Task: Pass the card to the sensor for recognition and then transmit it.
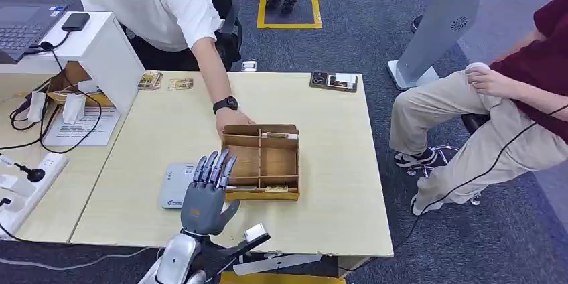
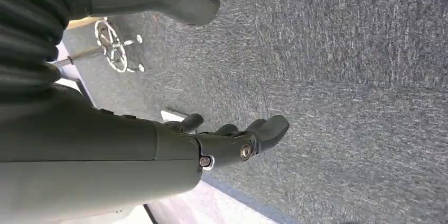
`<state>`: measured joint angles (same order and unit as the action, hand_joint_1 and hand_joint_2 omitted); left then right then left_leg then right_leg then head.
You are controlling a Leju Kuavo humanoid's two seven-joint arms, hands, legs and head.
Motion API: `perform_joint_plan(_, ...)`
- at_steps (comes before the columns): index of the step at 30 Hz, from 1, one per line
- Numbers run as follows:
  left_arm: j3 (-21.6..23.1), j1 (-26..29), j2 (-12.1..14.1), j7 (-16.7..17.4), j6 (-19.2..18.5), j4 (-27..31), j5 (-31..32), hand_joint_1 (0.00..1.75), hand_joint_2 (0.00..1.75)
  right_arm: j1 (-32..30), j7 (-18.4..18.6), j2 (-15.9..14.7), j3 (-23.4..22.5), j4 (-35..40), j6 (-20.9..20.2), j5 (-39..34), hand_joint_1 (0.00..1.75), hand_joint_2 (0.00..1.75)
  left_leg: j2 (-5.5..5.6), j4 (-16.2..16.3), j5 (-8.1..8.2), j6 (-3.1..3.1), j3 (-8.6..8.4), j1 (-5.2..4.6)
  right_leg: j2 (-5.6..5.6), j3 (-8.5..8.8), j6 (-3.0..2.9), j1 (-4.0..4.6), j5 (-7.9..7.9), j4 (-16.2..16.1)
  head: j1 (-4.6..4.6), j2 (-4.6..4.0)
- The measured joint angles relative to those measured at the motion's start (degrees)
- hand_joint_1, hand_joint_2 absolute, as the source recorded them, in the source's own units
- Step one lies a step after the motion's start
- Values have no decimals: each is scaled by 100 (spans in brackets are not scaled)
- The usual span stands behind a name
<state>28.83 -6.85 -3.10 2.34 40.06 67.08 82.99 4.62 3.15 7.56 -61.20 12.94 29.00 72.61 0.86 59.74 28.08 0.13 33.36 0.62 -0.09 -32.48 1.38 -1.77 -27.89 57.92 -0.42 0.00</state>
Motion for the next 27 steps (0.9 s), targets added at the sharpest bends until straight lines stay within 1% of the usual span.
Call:
perform_joint_plan(8,0,-18,-24,-55,0,-247,-87,0,175,2,0,0,-2,0,-2,9,0,175,0,0,0,0,0,0,0,0,0,0,0,0,0,0)
perform_joint_plan(14,0,-50,-22,-155,0,-444,-284,0,175,4,0,0,-2,0,-2,9,0,175,0,0,0,0,-1,0,0,0,0,0,0,0,0,0)
perform_joint_plan(18,2,-62,-22,-164,0,-538,-354,0,175,4,7,0,-2,0,-17,17,0,175,0,0,0,0,-1,0,0,0,0,0,0,0,0,2)
perform_joint_plan(19,2,-65,-22,-166,0,-557,-369,21,175,4,7,0,-2,0,-17,17,0,175,0,0,0,0,-1,0,0,0,0,0,0,0,-2,0)
perform_joint_plan(20,2,-65,-24,-166,0,-579,-389,68,175,4,7,0,-2,0,-17,17,0,175,0,0,0,0,-1,0,0,0,0,0,0,0,-2,0)
perform_joint_plan(21,2,-65,-22,-166,0,-592,-398,175,175,4,5,0,-2,0,-15,17,0,175,0,0,0,0,-1,0,0,0,0,0,0,0,0,0)
perform_joint_plan(27,15,-106,-22,-166,0,-732,-533,175,175,5,7,0,-2,0,-11,17,0,175,0,0,0,0,-1,0,0,0,0,0,0,0,-2,0)
